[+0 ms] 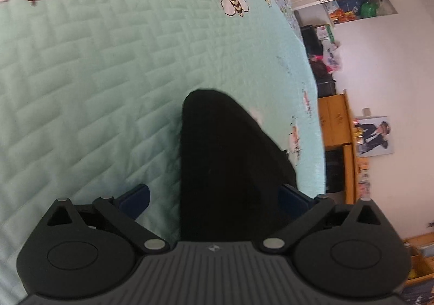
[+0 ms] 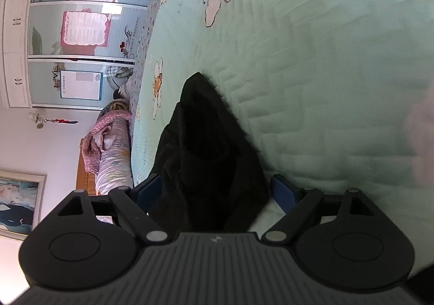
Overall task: Fold clothes
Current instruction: 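Grasp the folded pants edges with both grippers and lift them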
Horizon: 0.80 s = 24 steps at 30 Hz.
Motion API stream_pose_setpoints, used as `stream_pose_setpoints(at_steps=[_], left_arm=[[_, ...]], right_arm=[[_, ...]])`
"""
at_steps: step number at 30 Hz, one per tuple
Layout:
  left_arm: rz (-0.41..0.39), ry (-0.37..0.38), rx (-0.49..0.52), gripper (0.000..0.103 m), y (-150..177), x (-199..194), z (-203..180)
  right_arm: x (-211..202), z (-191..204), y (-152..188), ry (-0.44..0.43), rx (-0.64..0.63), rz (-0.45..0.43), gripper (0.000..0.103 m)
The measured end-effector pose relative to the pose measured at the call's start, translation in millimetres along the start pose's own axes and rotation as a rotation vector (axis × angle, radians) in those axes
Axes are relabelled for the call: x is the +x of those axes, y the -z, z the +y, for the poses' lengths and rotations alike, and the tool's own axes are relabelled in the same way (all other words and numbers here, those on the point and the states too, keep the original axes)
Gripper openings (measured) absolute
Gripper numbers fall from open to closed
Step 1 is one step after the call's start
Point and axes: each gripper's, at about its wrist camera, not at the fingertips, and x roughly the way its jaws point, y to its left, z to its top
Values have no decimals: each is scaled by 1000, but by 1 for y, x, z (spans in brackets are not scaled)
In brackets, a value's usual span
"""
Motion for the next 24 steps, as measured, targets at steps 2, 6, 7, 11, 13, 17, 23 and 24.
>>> stream_pose_setpoints(at_steps=[2, 6, 7, 11, 13, 17, 23, 24], left_arm=[[18, 2, 11, 103, -6, 7, -4], [43, -2, 48, 86, -11, 20, -16], [48, -10, 58, 59, -10, 24, -19], [45, -69, 120, 50, -4, 35, -31], [33, -81, 137, 44, -2, 34, -35], [9, -98, 158, 35, 2, 30, -42], [-9, -91, 221, 29, 11, 31, -81], [-8, -85, 233, 29, 12, 33, -90]], right_arm=[[7, 4, -4, -5, -3, 15, 92], [19, 10, -12, -16, -18, 45, 92], [22, 12, -13, -16, -28, 51, 92], [32, 19, -9, 46, -92, 74, 48], [31, 18, -6, 54, -99, 55, 43], [21, 22, 2, 41, -138, 16, 36], [-5, 44, 11, 10, -214, -47, 35], [-13, 48, 11, 4, -228, -65, 35]])
